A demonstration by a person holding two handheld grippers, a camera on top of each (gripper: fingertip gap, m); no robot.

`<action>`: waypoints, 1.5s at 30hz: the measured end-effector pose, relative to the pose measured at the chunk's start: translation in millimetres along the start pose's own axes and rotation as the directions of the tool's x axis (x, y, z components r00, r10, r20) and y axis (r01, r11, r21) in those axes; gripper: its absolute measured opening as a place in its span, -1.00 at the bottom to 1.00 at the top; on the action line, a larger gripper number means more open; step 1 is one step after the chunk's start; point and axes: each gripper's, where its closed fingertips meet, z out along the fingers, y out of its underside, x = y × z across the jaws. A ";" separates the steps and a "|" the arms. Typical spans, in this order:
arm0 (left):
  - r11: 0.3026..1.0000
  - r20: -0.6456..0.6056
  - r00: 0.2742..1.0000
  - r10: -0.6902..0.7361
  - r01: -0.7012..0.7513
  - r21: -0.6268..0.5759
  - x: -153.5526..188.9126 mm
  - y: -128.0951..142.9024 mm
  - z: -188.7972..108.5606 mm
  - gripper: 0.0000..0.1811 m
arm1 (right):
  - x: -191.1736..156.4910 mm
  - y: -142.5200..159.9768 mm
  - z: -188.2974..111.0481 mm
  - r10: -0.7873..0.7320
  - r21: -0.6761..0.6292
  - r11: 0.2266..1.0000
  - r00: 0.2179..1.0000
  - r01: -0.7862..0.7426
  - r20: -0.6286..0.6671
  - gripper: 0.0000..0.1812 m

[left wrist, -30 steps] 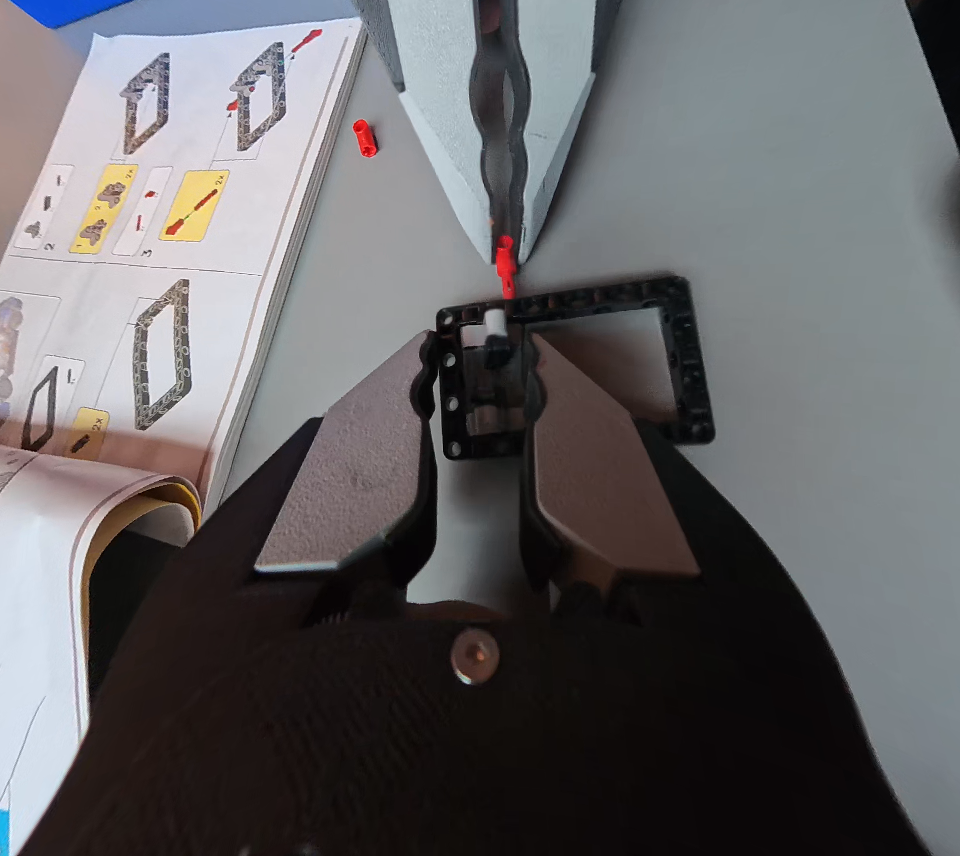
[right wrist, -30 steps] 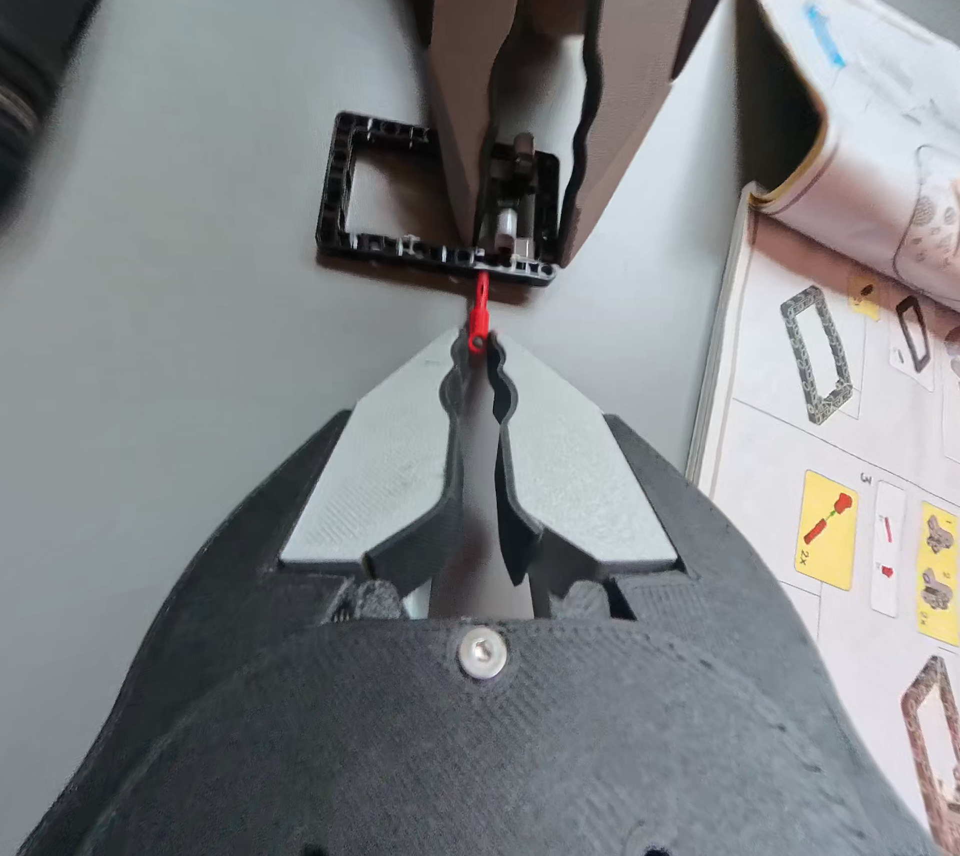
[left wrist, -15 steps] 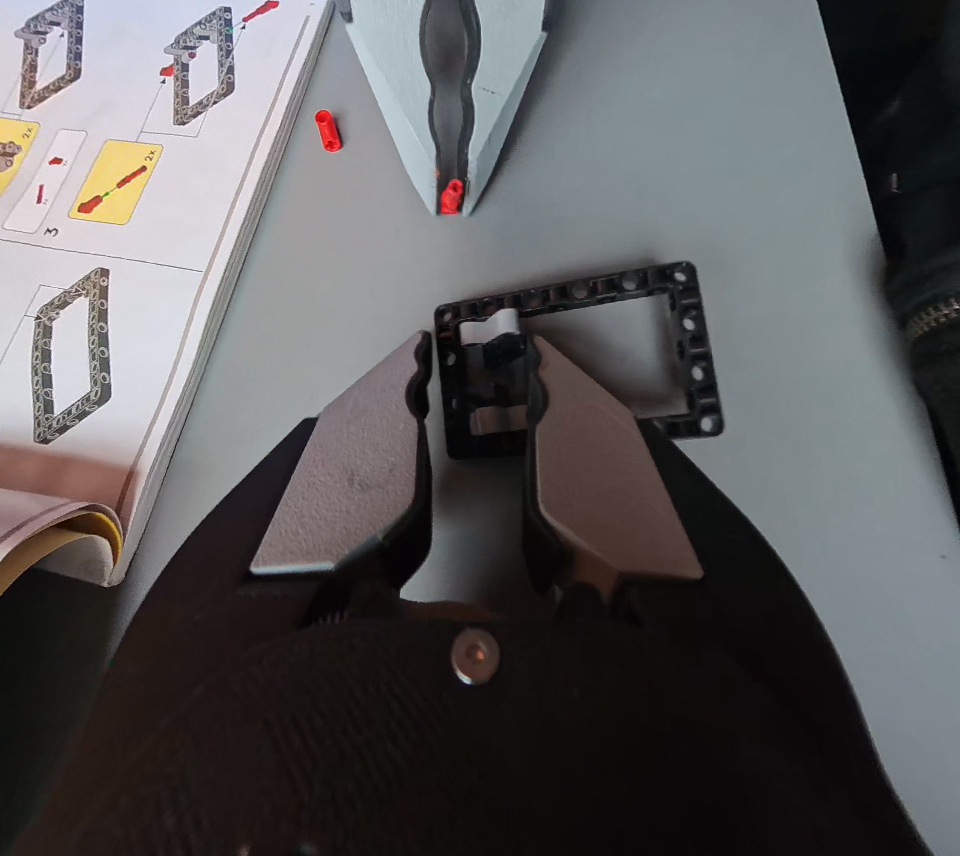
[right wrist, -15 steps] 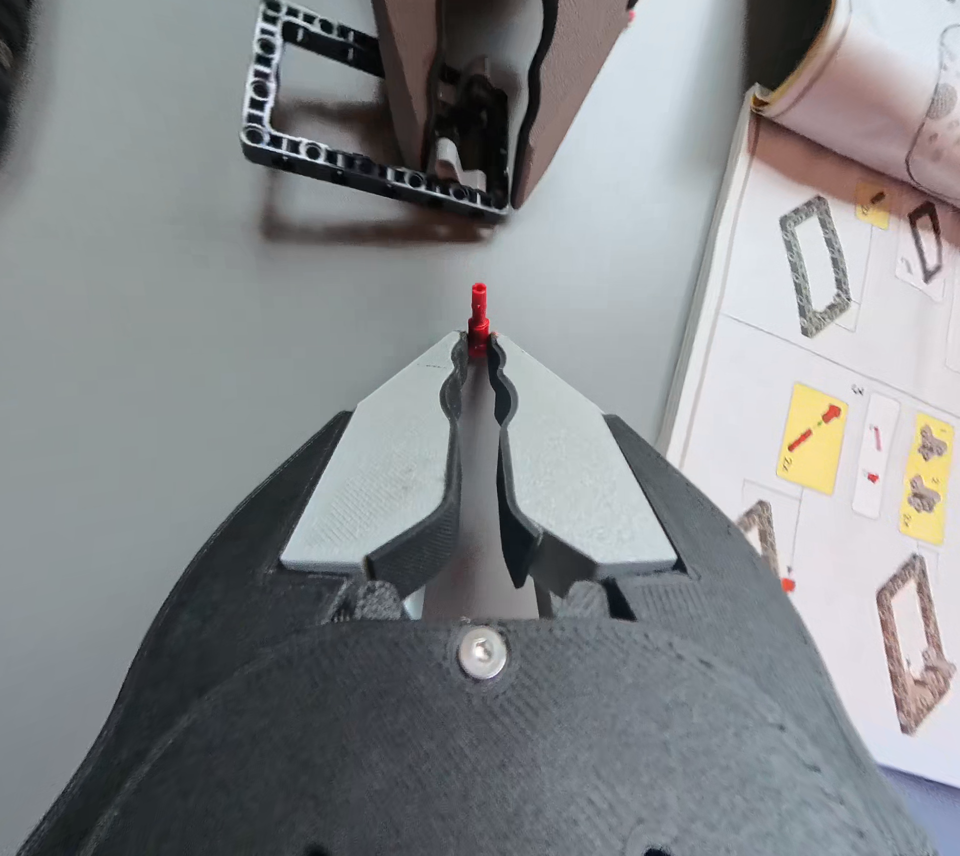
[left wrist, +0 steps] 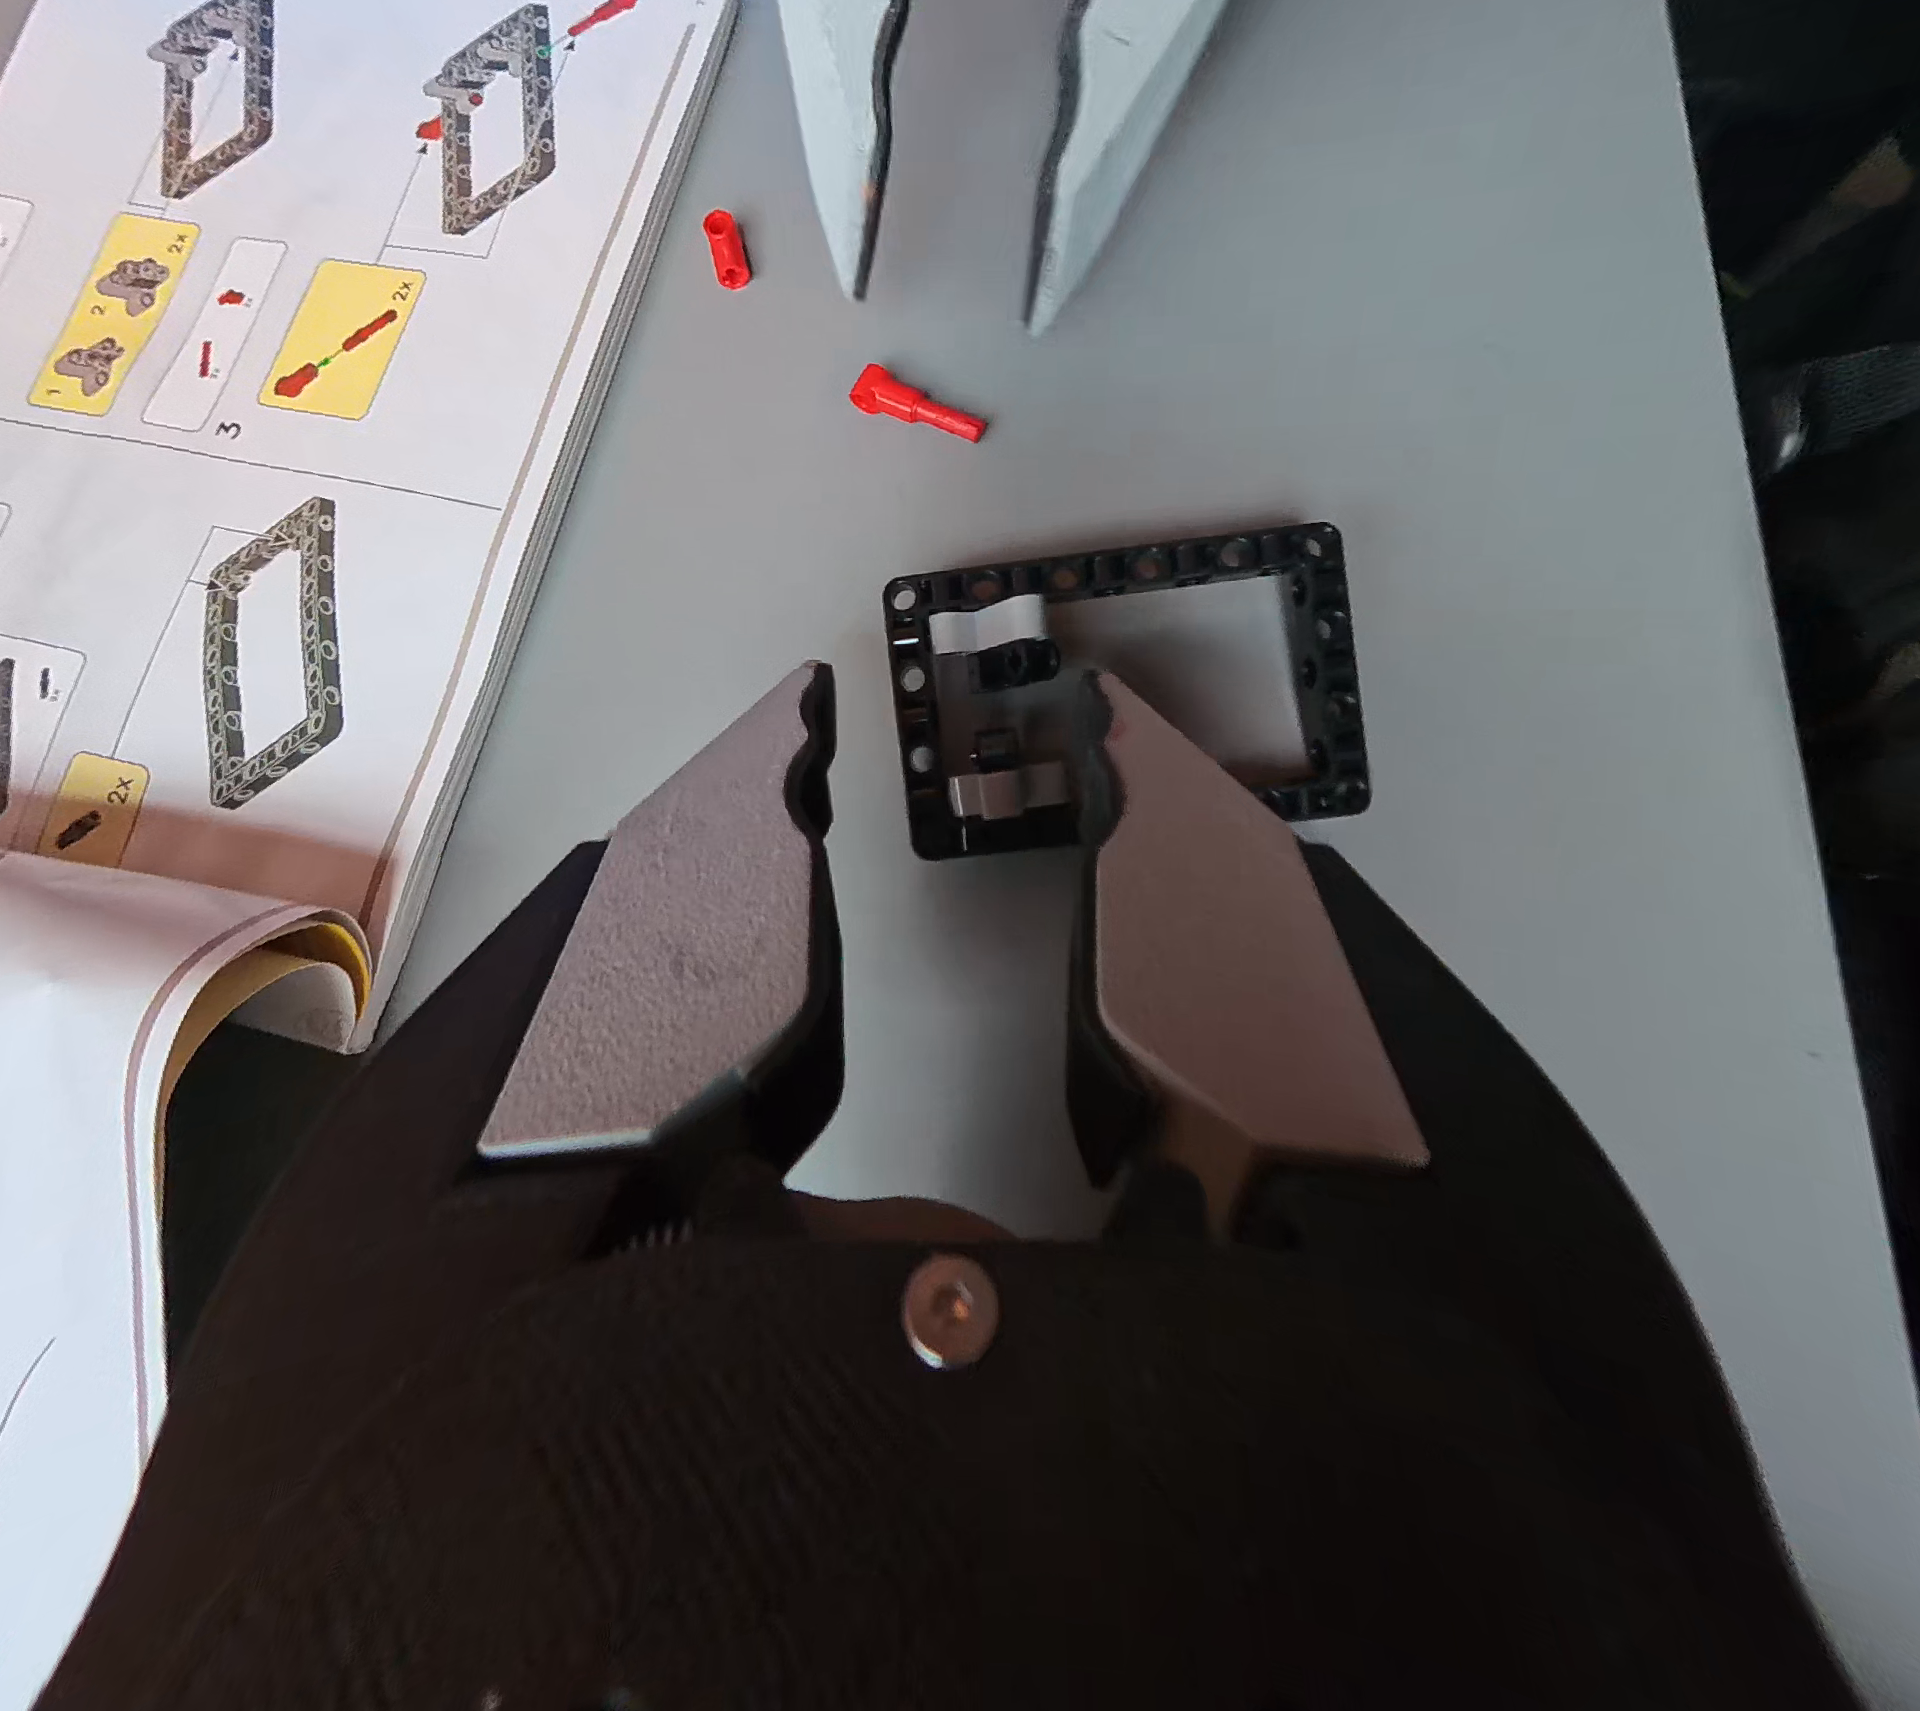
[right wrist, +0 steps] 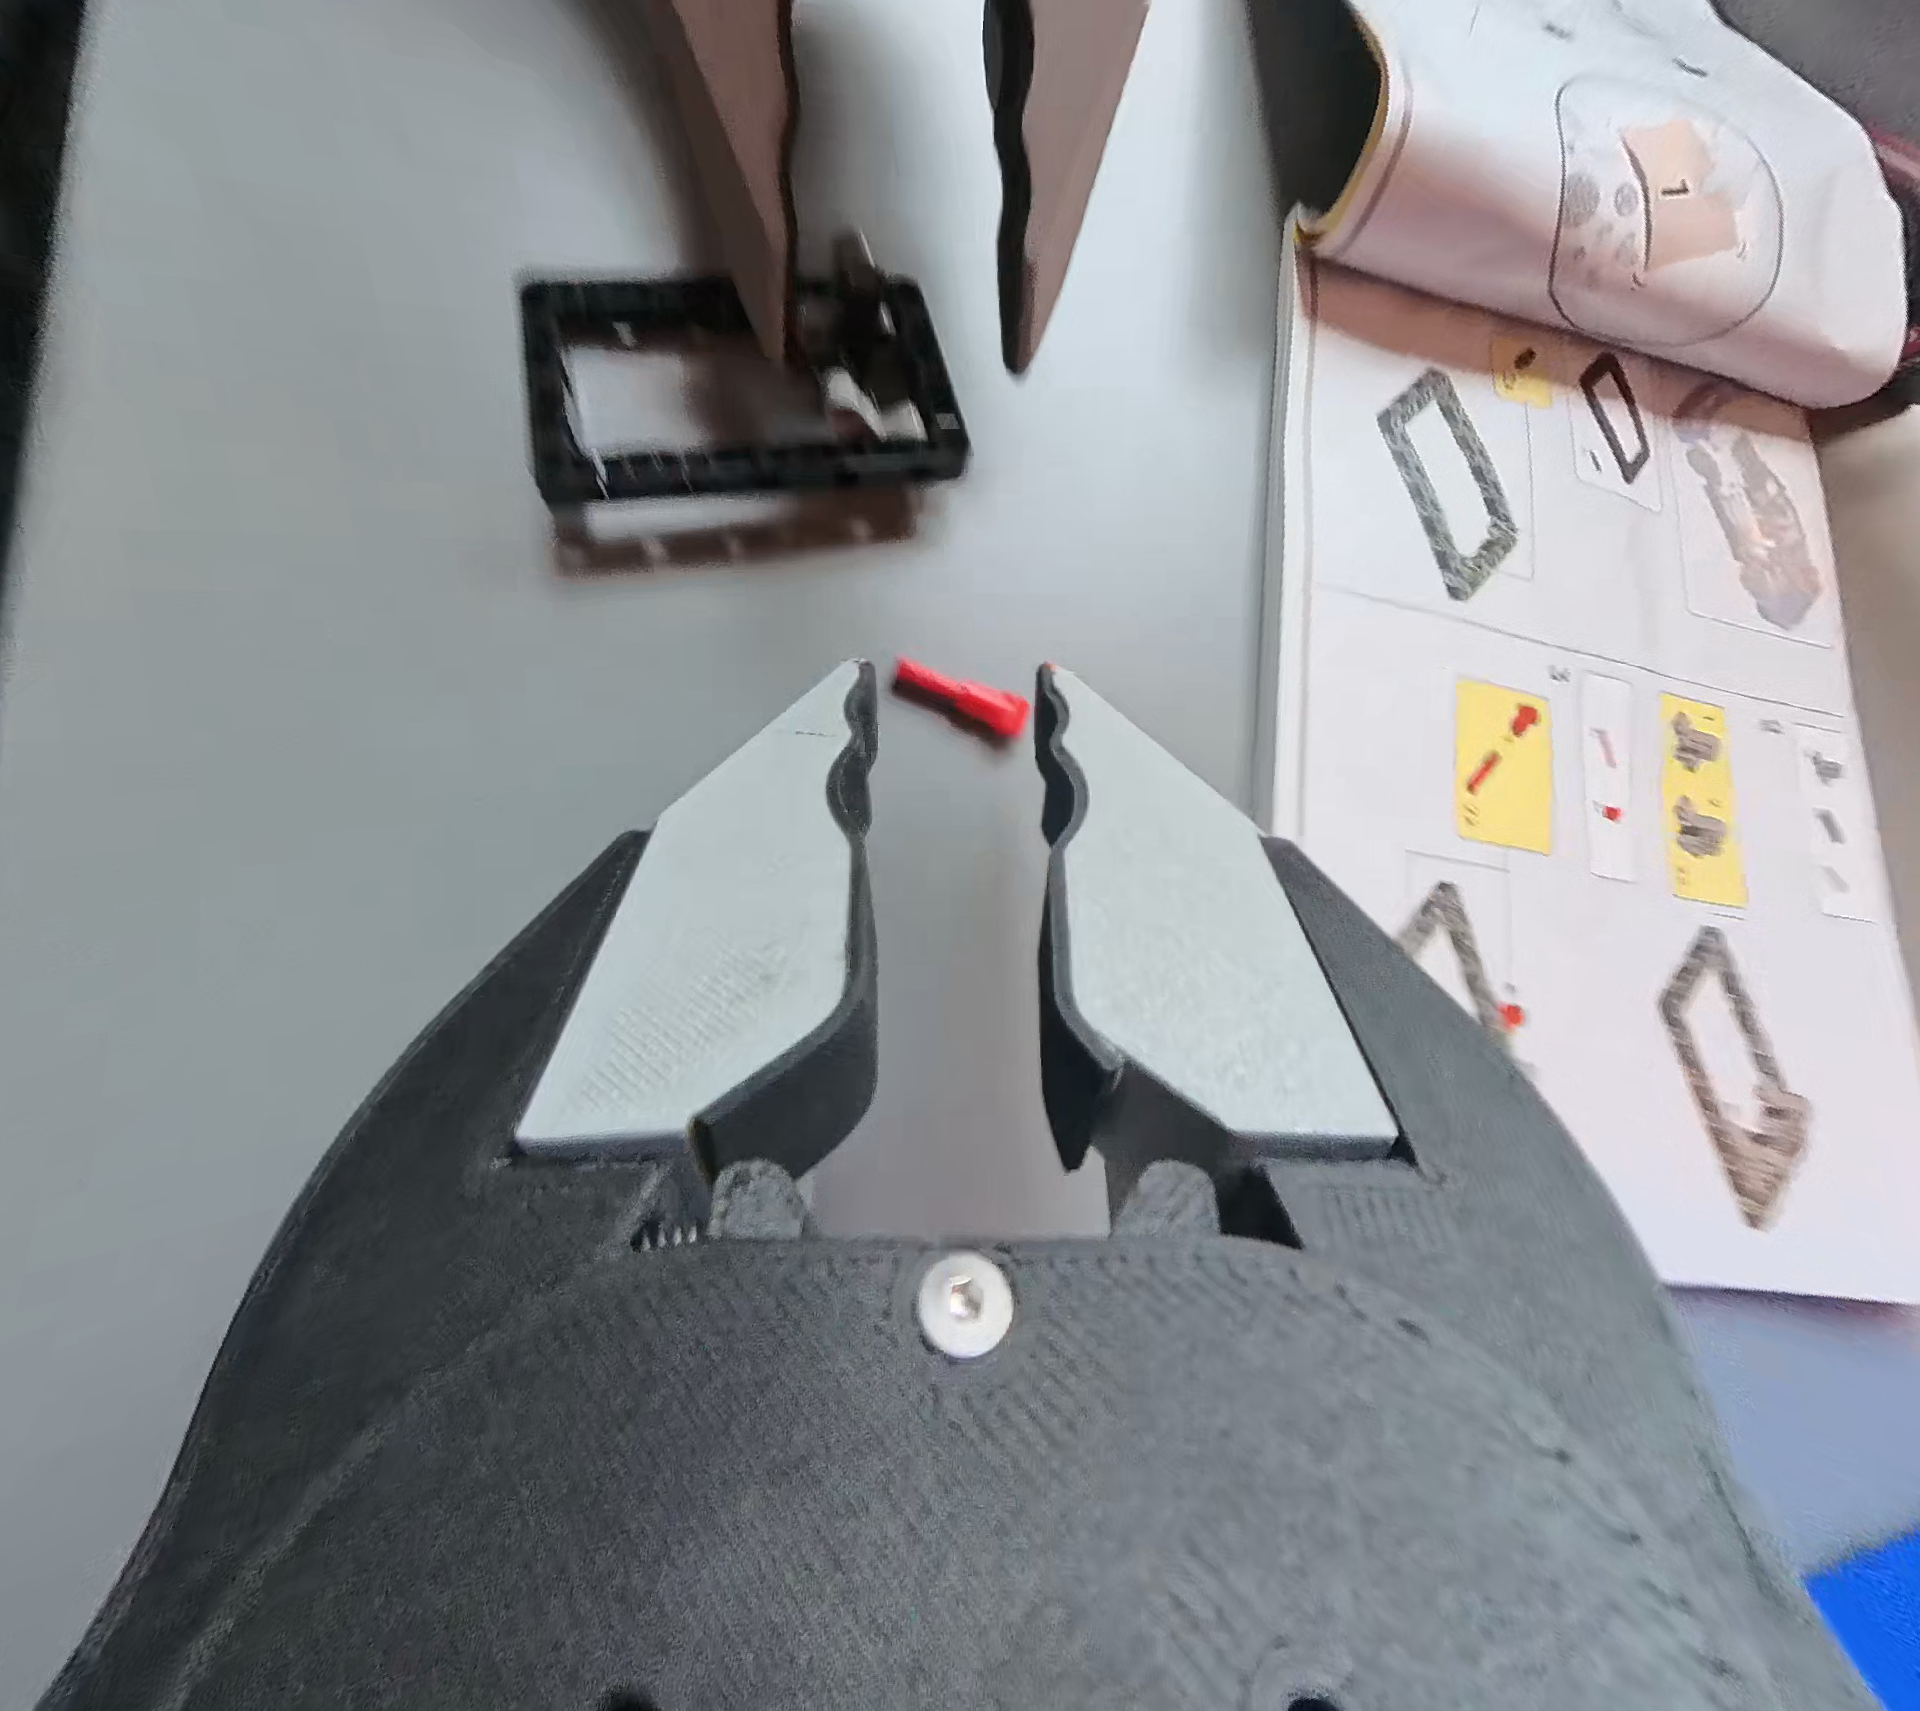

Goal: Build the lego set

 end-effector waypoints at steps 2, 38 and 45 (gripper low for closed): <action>1.000 -0.001 1.000 0.011 -0.011 -0.003 0.9 -1.7 0.1 -0.51 | -12.8 -20.5 4.6 0.084 0.072 0.994 0.996 -0.086 0.033 -0.68; 0.981 0.094 0.986 0.141 -0.126 -0.147 -17.4 6.5 16.9 -0.82 | -0.7 -5.5 48.2 -0.100 -0.076 0.991 0.980 0.114 0.174 -0.96; 0.987 0.153 0.979 0.135 -0.120 -0.108 -21.8 1.8 21.3 -0.84 | -0.3 -3.6 46.6 -0.069 -0.068 0.994 0.983 0.082 0.170 -1.00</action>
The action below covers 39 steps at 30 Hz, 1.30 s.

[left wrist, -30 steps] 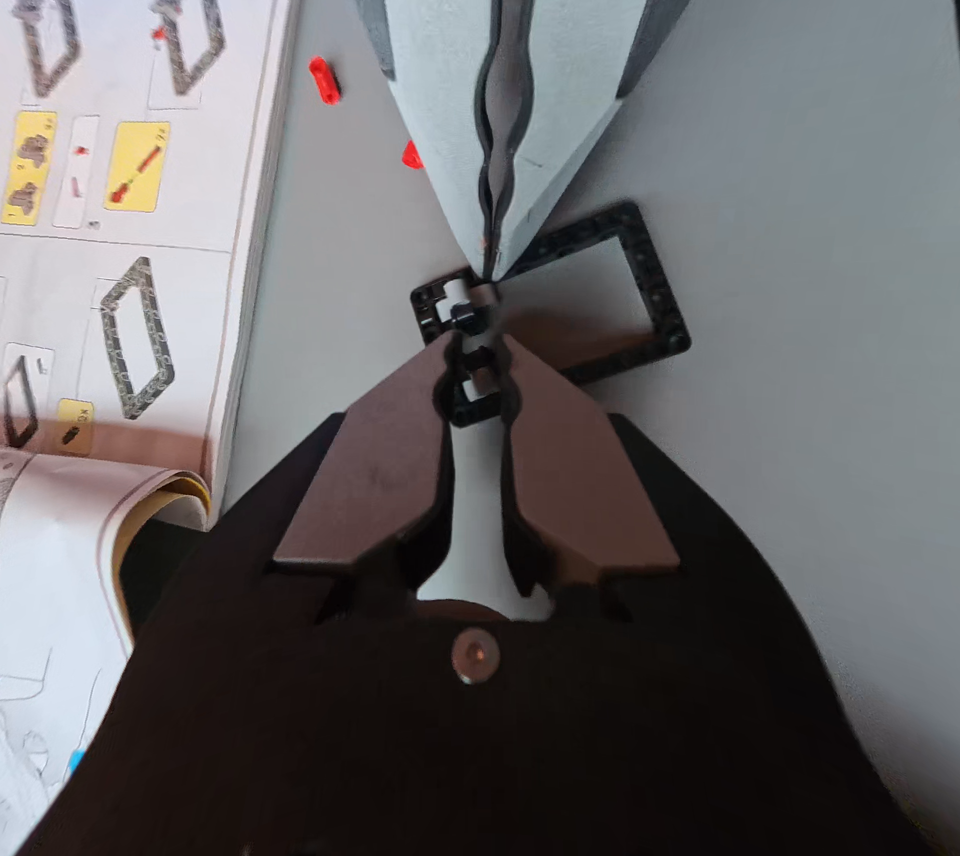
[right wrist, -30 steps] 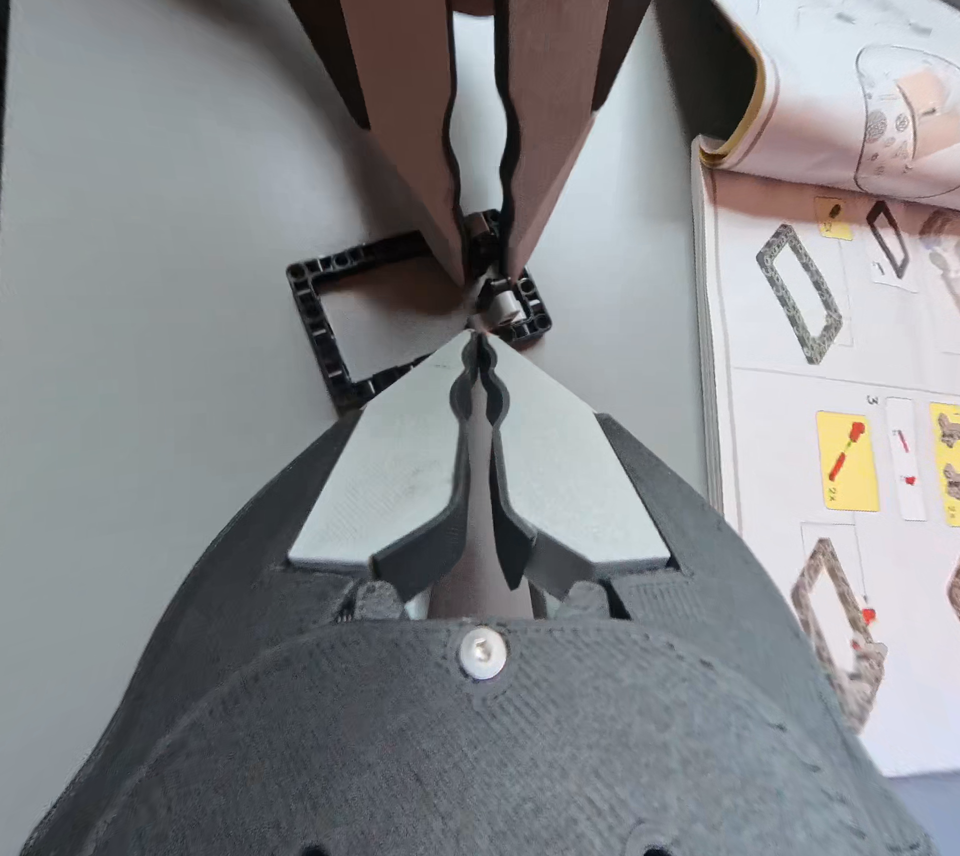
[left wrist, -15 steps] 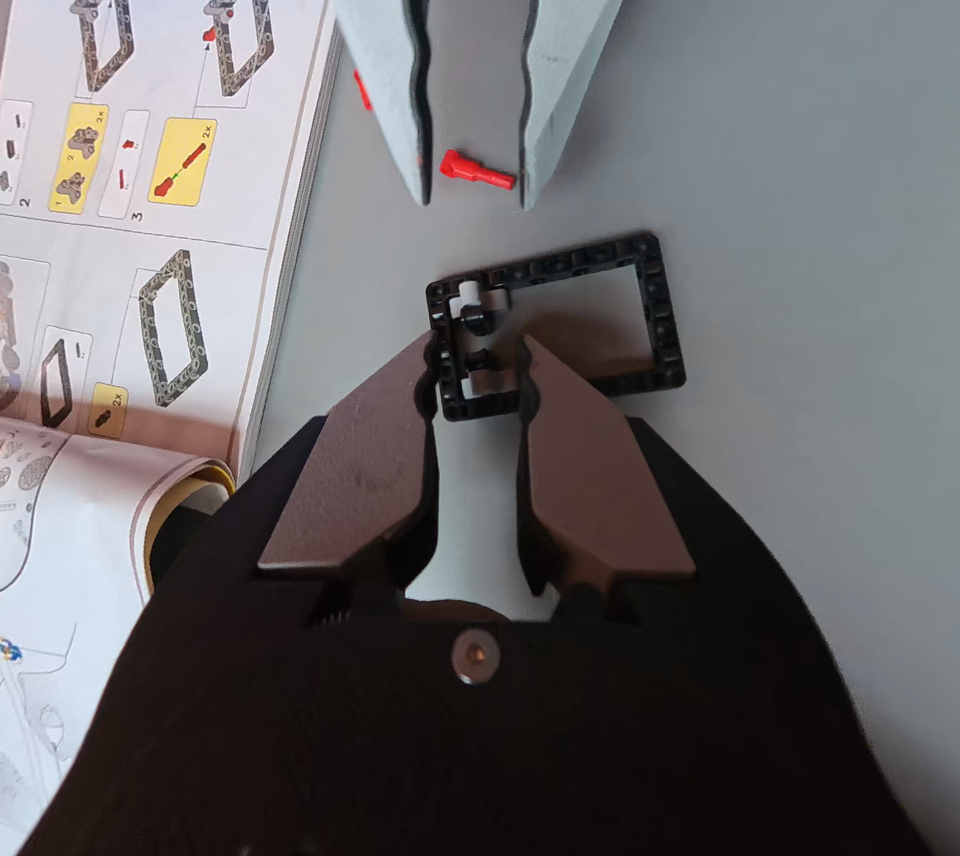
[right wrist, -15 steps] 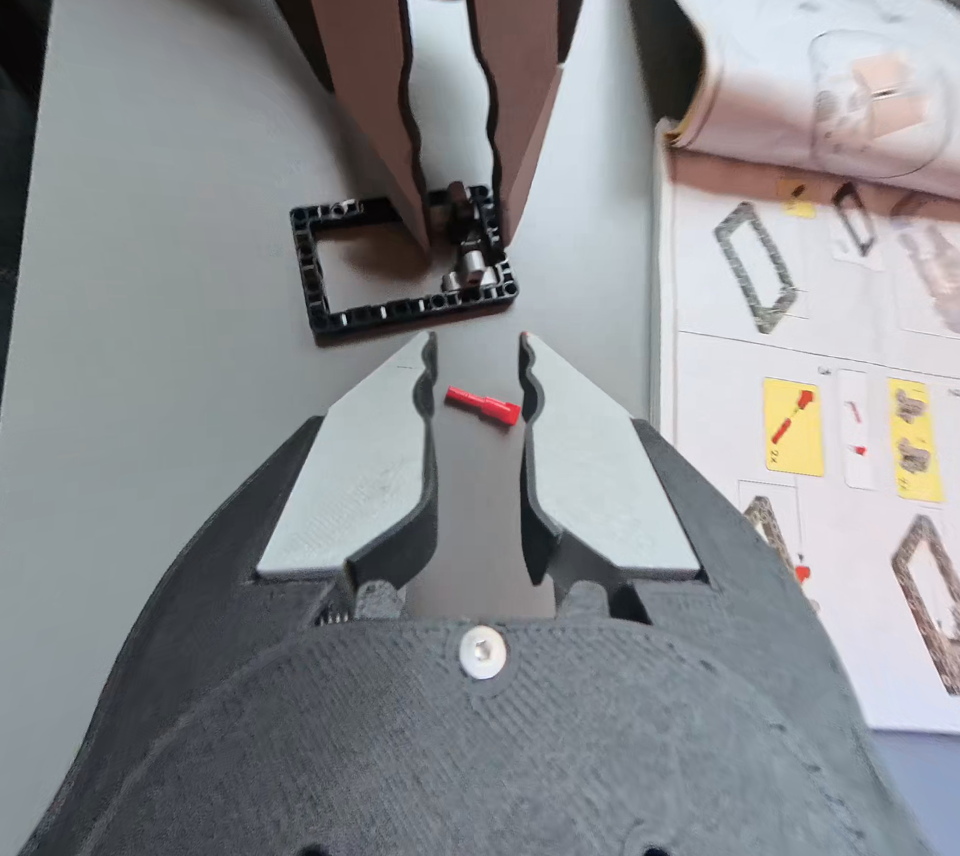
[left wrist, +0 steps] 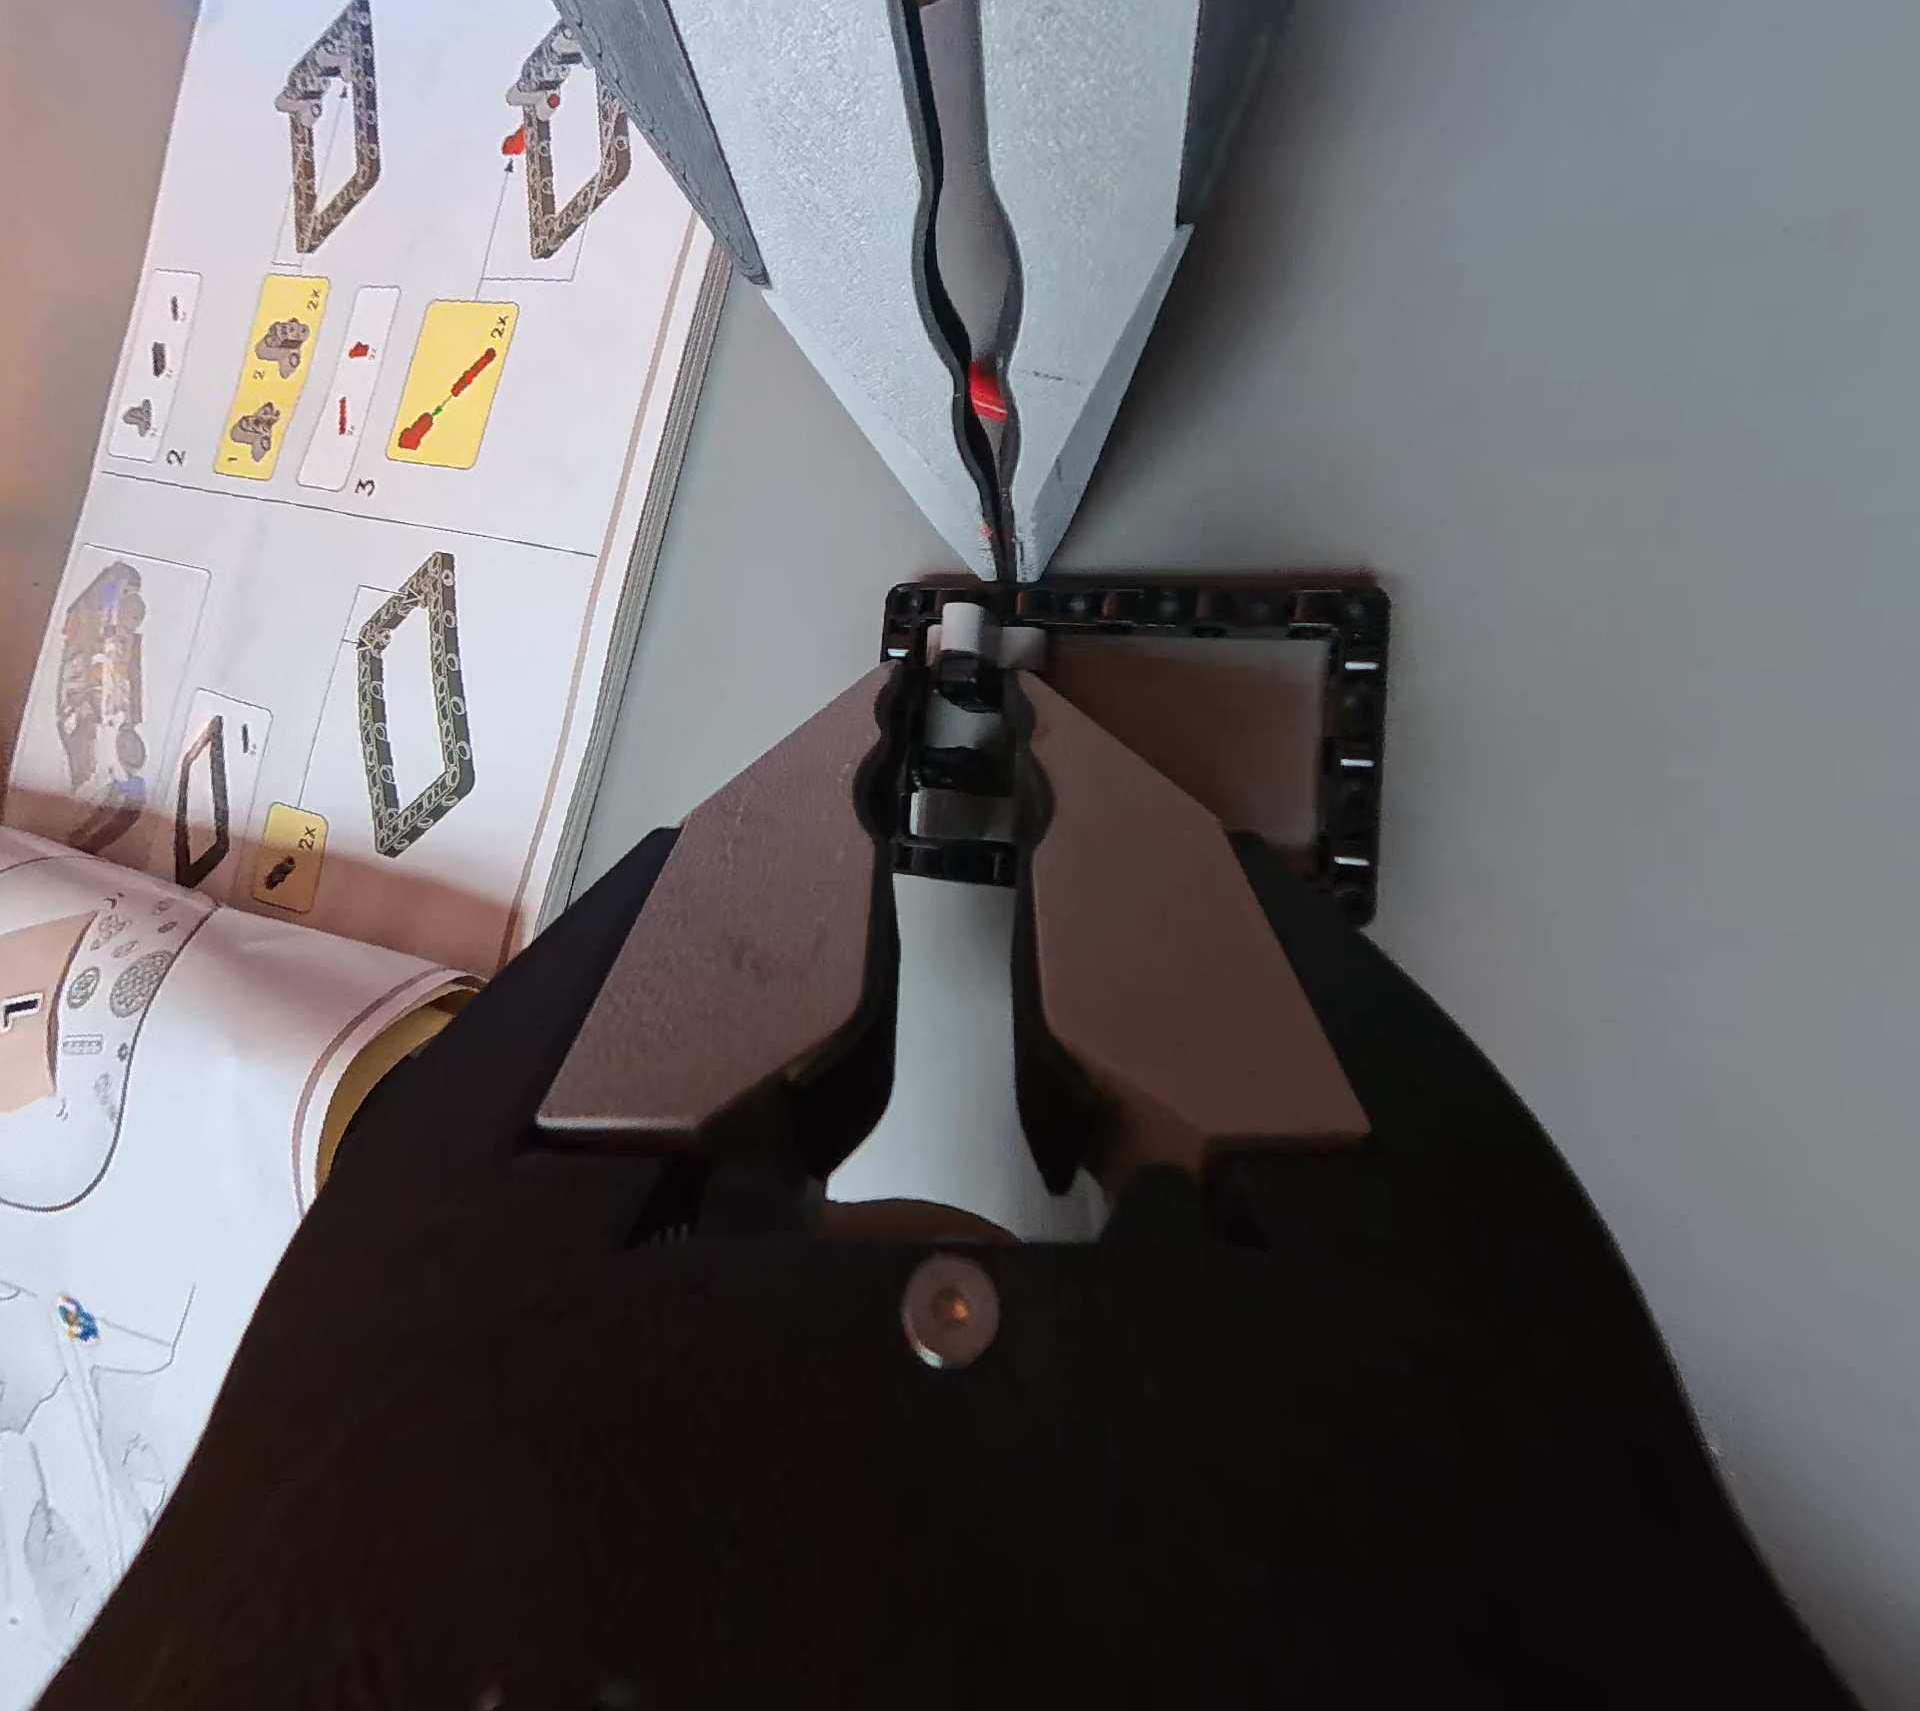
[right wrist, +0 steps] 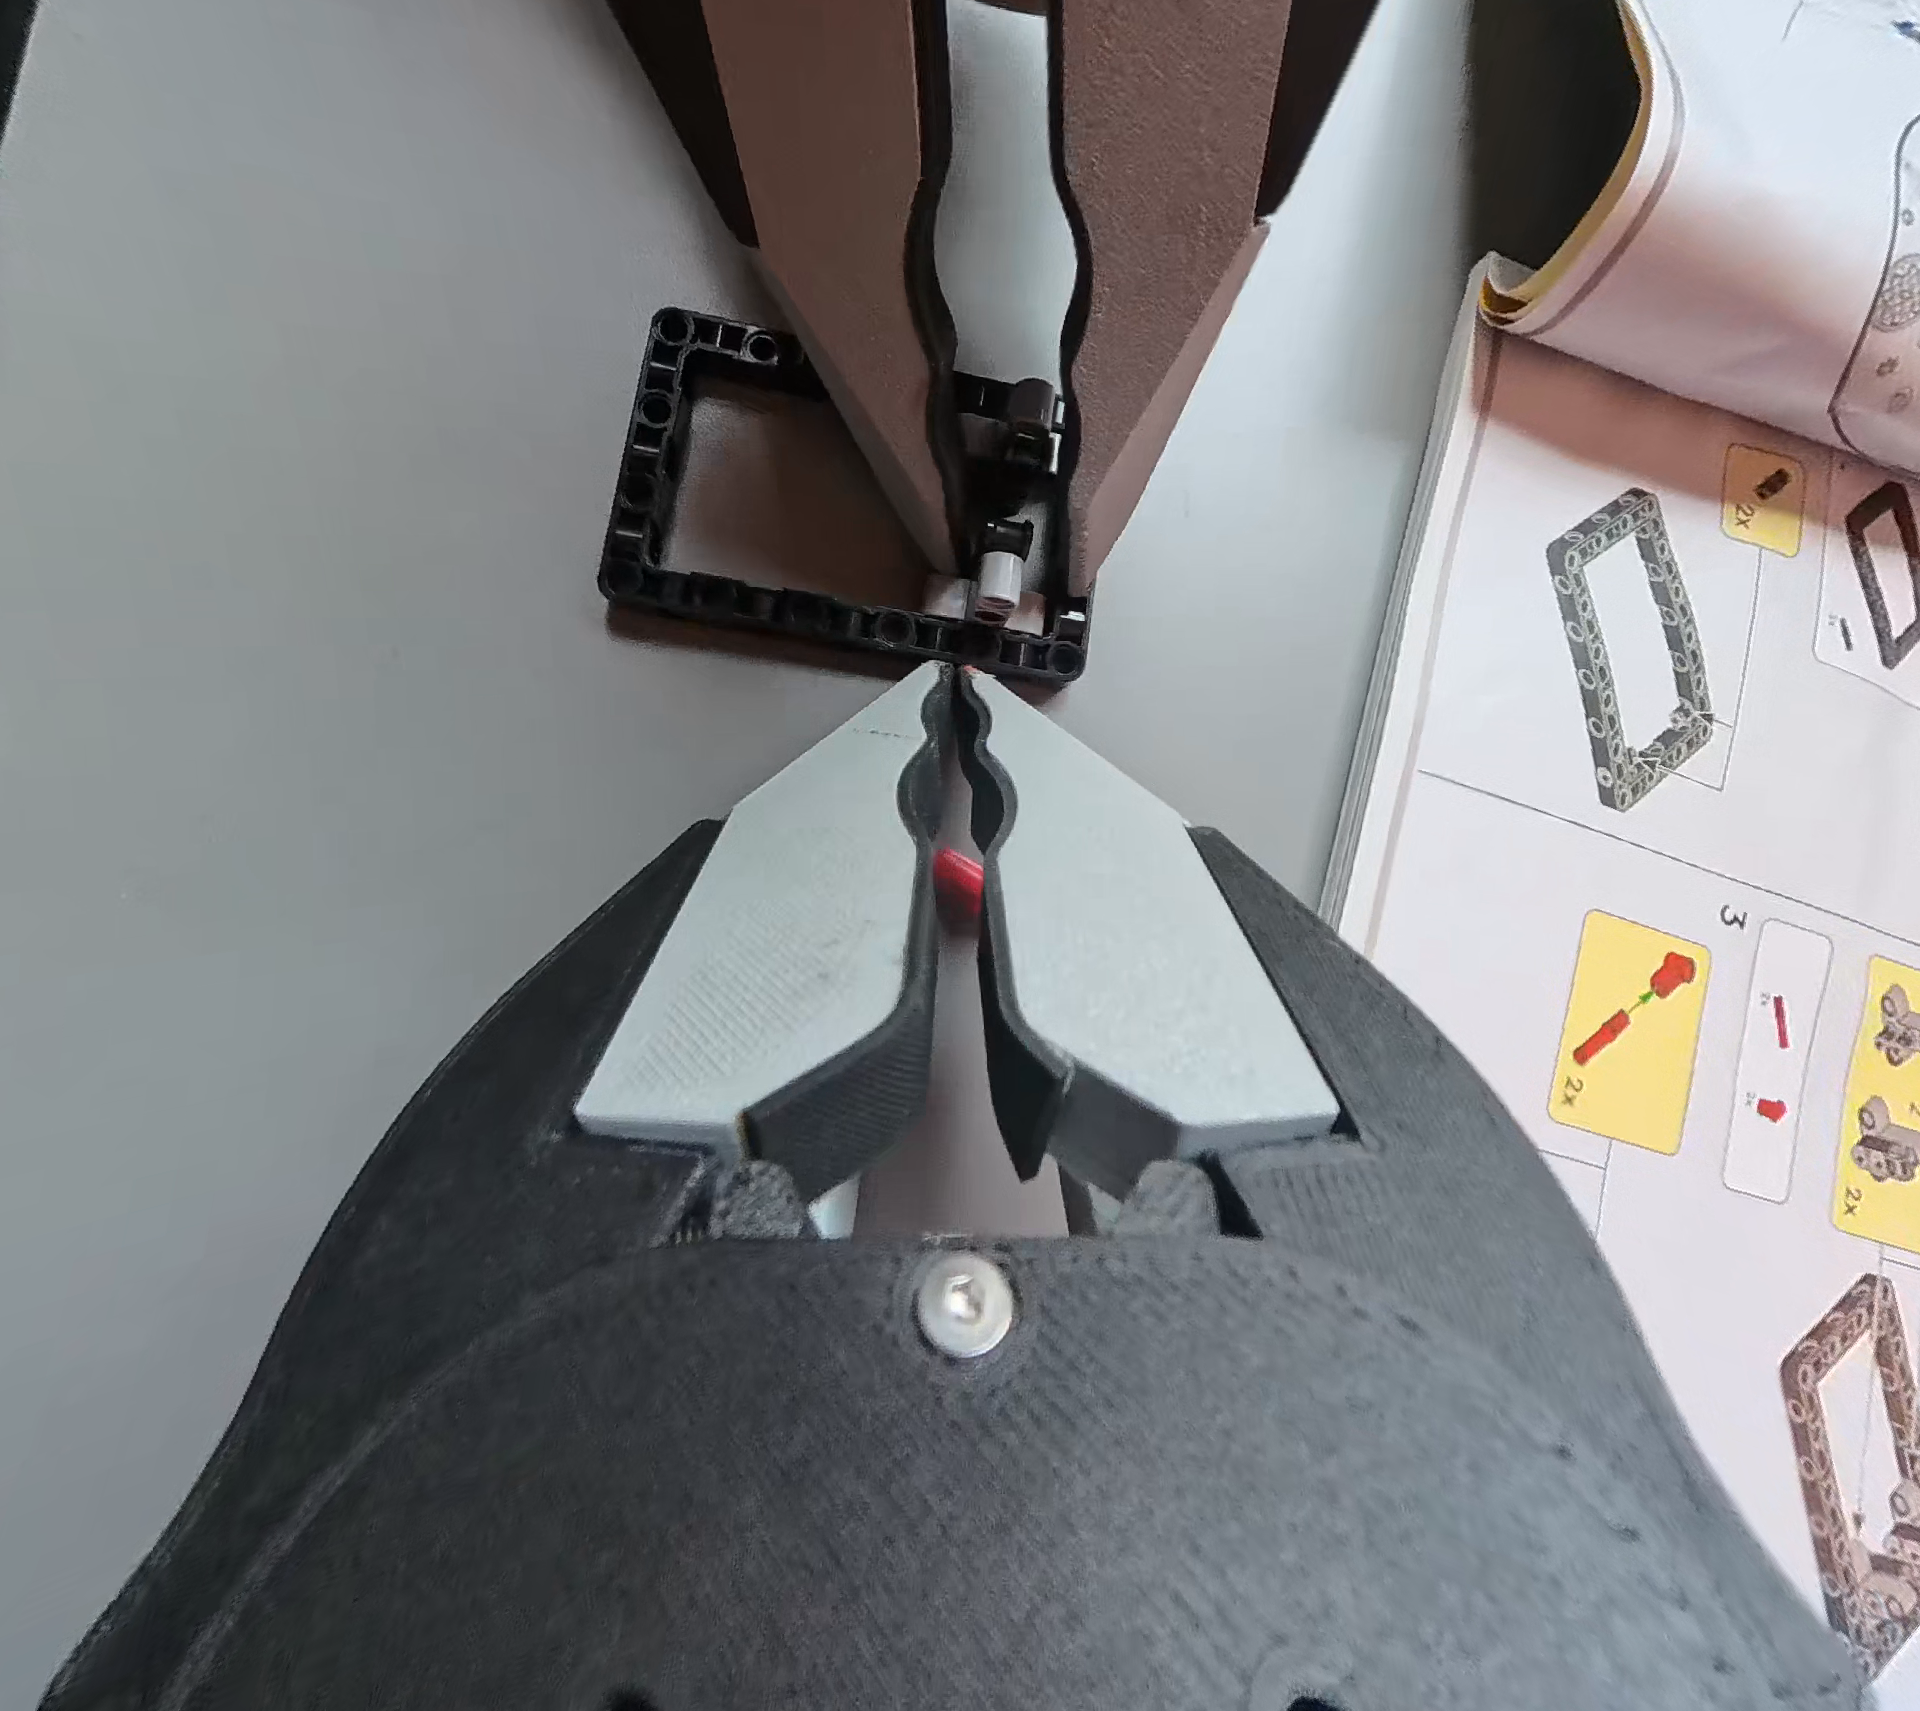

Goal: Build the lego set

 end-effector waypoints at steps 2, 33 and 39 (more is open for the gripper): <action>1.000 0.007 1.000 -0.013 0.013 -0.001 0.0 0.0 -0.1 -0.84 | 0.0 0.0 0.1 0.003 -0.008 1.000 1.000 -0.003 -0.003 -1.00; 0.985 -0.005 0.997 -0.080 0.079 0.154 5.4 -32.5 -14.4 -0.64 | 8.9 27.0 -29.9 -0.062 0.050 0.997 0.997 0.064 -0.050 -1.00; 0.993 0.037 0.998 -0.040 0.035 0.116 8.7 -34.2 -4.8 -0.65 | 27.2 36.3 -40.2 -0.038 -0.011 0.999 0.969 0.036 -0.242 -1.00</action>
